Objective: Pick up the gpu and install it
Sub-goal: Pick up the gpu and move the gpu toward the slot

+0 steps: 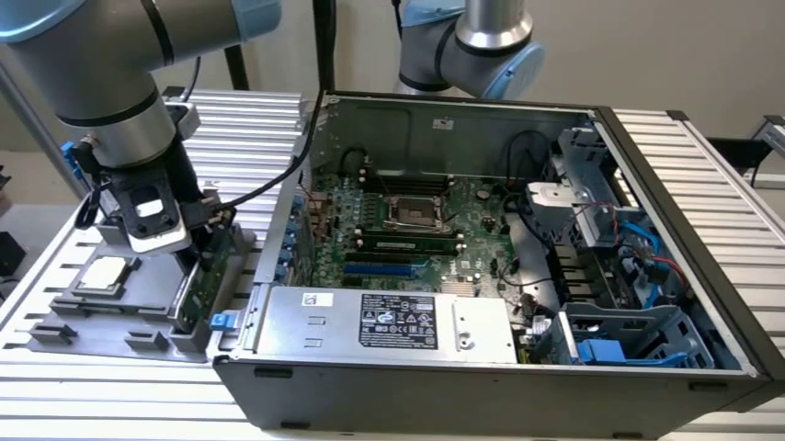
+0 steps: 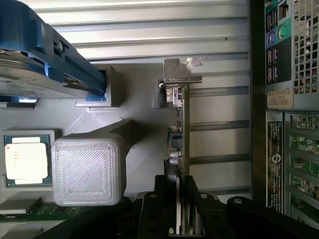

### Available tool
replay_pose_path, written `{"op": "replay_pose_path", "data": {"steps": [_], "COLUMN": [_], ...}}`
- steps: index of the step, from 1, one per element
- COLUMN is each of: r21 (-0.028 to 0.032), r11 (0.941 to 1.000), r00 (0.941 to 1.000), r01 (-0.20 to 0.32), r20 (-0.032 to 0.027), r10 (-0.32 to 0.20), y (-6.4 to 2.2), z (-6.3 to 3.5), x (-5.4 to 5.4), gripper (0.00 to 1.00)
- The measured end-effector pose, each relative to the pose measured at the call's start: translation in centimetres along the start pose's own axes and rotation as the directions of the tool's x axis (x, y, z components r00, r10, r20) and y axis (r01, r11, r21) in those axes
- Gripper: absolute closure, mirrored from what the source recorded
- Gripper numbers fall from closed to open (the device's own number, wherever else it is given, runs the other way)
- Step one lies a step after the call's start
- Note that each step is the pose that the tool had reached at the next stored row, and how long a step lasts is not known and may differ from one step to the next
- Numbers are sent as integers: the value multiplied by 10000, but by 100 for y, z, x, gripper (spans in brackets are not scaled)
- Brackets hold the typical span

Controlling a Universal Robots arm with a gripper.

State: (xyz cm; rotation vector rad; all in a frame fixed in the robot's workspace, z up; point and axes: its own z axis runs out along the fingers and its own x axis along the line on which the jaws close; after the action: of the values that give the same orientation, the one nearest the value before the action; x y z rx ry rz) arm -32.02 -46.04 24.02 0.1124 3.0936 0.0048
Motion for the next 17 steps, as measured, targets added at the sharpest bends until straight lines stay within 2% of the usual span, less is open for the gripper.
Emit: {"op": "replay_pose_path", "data": {"steps": [9, 17], "r21": [7, 6], "r11": [10000, 10000], "r00": [10000, 10000], "r01": [-11, -12], "r20": [-1, -35], "r10": [11, 12], "y": [0, 1], "z": [6, -26], "x": [0, -1], "gripper": [74, 74]}}
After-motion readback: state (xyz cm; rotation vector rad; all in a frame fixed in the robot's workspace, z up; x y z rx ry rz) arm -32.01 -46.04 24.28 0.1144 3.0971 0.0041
